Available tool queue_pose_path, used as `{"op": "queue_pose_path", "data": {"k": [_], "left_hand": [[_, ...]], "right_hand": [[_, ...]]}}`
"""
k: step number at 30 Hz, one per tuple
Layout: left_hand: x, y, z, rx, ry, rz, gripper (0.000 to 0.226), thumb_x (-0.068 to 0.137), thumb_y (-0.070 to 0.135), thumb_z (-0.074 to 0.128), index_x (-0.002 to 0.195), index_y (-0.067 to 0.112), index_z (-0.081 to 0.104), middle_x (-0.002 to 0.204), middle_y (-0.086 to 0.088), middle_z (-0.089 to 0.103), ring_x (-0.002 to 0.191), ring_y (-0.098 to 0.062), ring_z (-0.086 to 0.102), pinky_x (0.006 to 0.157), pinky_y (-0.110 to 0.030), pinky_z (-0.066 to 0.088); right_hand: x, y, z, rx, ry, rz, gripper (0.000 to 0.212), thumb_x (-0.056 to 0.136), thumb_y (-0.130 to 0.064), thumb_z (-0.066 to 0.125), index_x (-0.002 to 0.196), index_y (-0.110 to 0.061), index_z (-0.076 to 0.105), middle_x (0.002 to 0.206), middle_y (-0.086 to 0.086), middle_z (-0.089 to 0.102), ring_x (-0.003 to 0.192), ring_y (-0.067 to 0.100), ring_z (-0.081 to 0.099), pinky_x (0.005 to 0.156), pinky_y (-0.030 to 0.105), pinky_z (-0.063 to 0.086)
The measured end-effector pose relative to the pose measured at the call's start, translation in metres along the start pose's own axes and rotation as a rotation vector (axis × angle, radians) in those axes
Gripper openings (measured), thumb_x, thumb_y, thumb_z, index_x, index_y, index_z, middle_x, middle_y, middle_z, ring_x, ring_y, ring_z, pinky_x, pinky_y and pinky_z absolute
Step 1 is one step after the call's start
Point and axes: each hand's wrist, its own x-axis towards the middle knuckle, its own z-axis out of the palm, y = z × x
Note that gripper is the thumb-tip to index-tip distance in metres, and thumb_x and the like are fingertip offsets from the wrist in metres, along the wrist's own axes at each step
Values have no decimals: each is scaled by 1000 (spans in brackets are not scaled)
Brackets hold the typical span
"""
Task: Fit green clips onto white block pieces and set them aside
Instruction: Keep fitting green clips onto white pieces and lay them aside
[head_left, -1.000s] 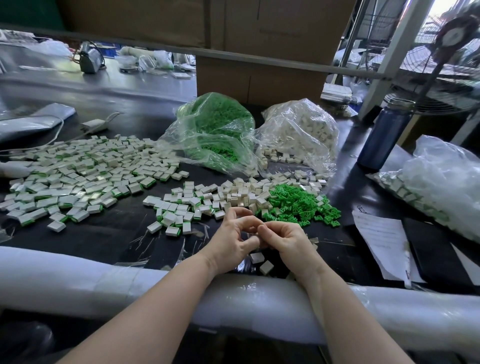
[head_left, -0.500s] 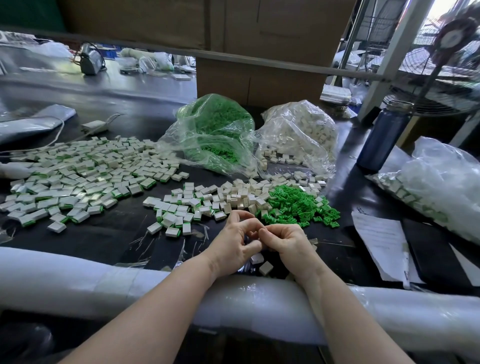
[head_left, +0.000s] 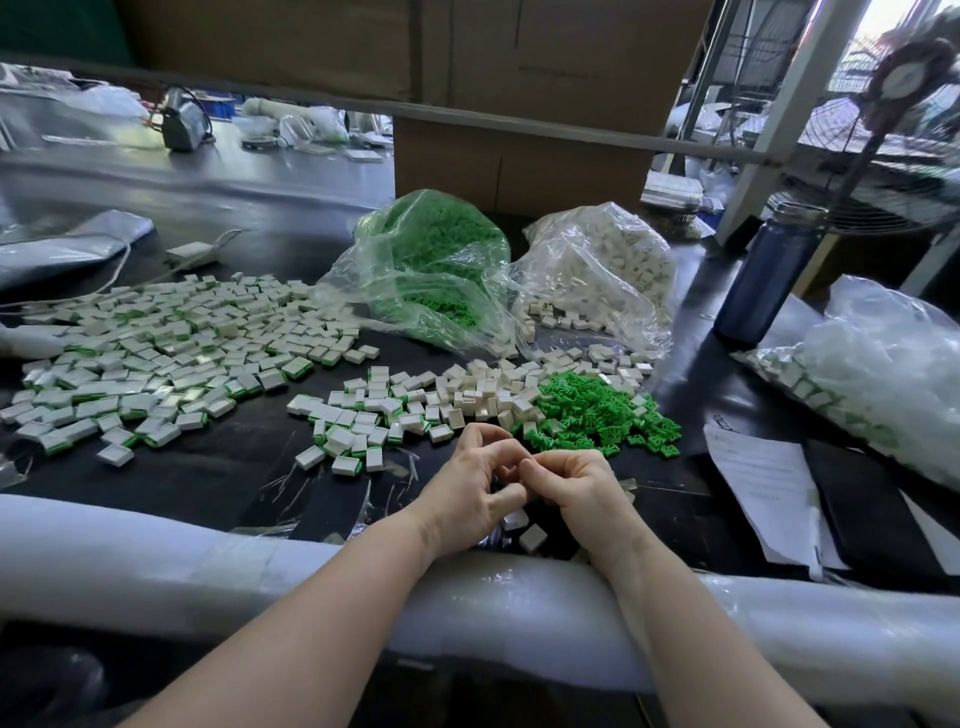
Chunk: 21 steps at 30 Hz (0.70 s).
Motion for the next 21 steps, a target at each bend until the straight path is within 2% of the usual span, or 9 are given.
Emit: {"op": "queue_pose_path", "data": {"k": [3,6,10,15,21], "left_hand": [[1,0,0,5,3,-3,19,83,9,59,87,28,58,117,2,36,87,-8,50,83,-18,41],[0,1,0,-25,19,6,23,83,6,57,84,29,57,115,1,37,87,-7,50,80,-14,42],[0,2,-1,-56,31,10,26,84,3,55,81,29,56,115,-1,36,88,-8,49,78,-13,42],[0,1,0,-44,3,9,20,83,5,57,84,25,57,117,0,36,83,-7,49,74,-11,40],[0,0,0,-24,-1,6,19,83,8,58,84,28,57,117,2,36,83,-10,50,78,-17,42]], "right_hand": [[0,1,0,0,2,3,19,88,-6,59,75,-1,72,65,13,61,65,24,54,63,33,43],[-1,1,0,20,-10,-5,19,89,-7,57,81,3,71,68,15,64,66,23,57,61,30,47],[0,0,1,22,-33,-15,19,91,-9,56,83,-2,72,69,10,68,66,18,62,61,24,51],[0,1,-1,6,-22,-21,20,89,-8,58,76,-6,73,70,15,66,68,23,59,65,32,48],[0,1,-1,12,-14,-12,23,88,-7,59,71,-8,74,72,20,66,69,27,59,70,38,47]]}}
